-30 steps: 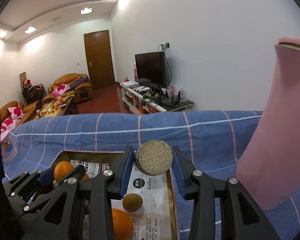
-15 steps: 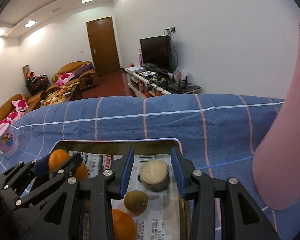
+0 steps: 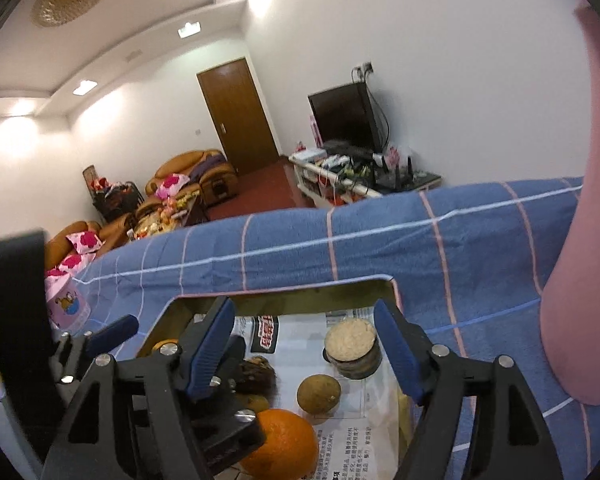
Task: Organize fruits
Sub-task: 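Open the right gripper releasing the jar while the left releases the orange in the tin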
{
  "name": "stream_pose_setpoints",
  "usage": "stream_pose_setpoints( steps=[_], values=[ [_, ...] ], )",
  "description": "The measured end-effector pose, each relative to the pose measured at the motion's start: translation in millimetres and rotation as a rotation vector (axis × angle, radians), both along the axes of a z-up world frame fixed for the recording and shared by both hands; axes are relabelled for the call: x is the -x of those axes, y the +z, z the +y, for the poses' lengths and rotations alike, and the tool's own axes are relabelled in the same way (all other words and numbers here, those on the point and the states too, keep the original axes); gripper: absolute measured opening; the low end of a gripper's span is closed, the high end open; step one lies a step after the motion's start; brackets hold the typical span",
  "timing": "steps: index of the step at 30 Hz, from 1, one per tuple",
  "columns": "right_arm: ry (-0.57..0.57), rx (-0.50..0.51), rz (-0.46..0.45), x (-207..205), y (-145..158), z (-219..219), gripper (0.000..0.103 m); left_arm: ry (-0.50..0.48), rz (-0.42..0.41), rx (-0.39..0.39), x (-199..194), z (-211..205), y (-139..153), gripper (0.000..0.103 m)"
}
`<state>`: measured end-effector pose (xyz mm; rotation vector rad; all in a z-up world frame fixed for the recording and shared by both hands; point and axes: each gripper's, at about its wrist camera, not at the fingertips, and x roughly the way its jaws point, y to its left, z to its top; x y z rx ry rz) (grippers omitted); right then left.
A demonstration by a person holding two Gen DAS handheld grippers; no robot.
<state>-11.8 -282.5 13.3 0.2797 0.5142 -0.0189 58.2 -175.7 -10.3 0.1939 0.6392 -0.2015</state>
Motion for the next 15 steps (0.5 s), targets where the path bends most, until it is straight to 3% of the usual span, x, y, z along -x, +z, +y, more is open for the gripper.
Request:
stream_pose_setpoints(
  steps=[5, 9, 11, 15],
  values=[
    [-0.099, 0.083, -0.091, 22, 14, 2, 0.074, 0.007, -0.008, 0.041, 4, 7, 2, 0.103],
    [-0.181, 0.148, -0.154, 37, 19, 5, 0.075, 0.019, -0.073, 0.059, 16, 13, 8, 0.103],
    [-0.222, 0.184, -0.183, 43, 21, 8, 0.081, 0.017, -0.116, 0.047, 22, 12, 11, 0.103],
    [-0.247, 0.226, -0.214, 51, 20, 14, 0.083, 0.028, -0.179, 0.024, 33, 12, 15, 0.103]
  ],
)
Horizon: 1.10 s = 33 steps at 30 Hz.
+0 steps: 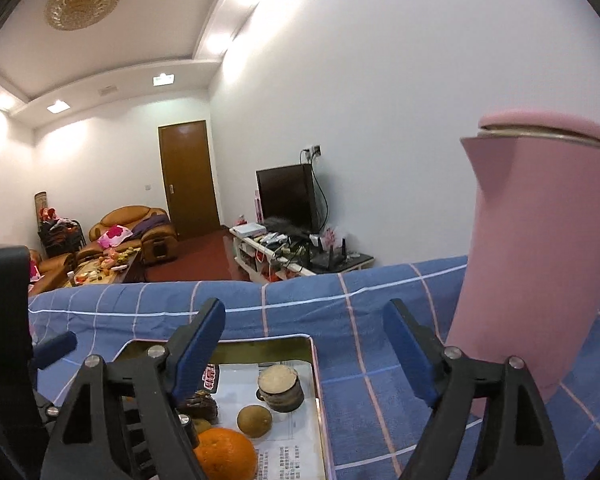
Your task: Organize fruits
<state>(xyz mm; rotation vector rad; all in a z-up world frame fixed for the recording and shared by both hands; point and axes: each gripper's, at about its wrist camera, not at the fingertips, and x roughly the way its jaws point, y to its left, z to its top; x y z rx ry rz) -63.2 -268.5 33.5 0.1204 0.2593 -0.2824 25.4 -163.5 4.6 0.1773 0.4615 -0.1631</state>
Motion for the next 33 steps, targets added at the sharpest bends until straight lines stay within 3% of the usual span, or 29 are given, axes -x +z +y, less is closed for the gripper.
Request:
stream_pose_setpoints(
  steps=[16, 33],
  values=[
    [0.027, 0.036, -0.021, 33, 6, 16, 0.083, 0.0, -0.087, 0.04, 42, 25, 7, 0.103],
    [0.031, 0.094, -0.113, 72, 12, 33, 0.083, -0.024, -0.146, 0.084, 71, 40, 11, 0.103]
  ],
)
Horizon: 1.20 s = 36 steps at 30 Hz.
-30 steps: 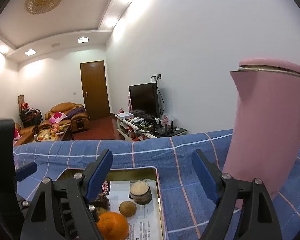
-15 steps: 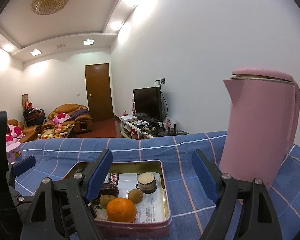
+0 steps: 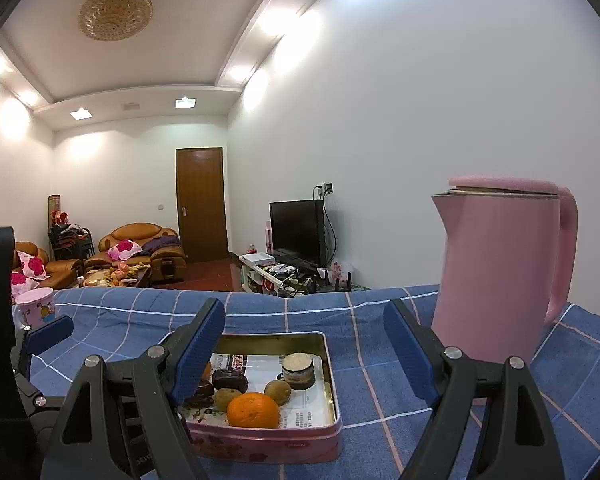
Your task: Organize fruits
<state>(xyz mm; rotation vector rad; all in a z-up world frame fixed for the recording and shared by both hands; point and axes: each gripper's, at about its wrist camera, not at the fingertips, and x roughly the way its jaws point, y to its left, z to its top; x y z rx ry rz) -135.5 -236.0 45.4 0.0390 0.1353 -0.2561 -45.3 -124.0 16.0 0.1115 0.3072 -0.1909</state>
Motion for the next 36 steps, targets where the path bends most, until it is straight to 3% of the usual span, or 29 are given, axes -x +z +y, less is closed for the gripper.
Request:
stream_pose_setpoints(
  steps=[36],
  values=[
    [-0.005, 0.003, -0.002, 0.9, -0.3, 0.8, 0.083, 0.007, 0.006, 0.01, 0.8, 5.1, -0.9, 0.103]
  ],
)
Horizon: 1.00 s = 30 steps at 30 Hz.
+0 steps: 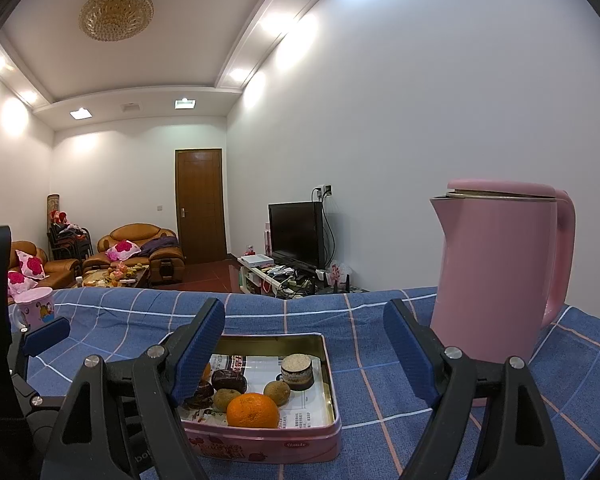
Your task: Organize fruits
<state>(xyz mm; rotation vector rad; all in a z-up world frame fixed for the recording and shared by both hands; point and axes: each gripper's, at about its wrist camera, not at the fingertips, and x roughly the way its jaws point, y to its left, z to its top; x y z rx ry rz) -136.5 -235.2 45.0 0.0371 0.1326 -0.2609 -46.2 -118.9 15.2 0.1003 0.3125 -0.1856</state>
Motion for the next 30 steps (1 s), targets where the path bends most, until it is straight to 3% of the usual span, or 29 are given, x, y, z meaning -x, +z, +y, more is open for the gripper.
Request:
stream_pose_setpoints(
  steps=[30],
  values=[
    [0.0, 0.0, 0.005, -0.3, 0.5, -1.1, 0.083, 0.051, 0.031, 0.015, -9.5, 0.8, -2.7, 0.103]
  ],
)
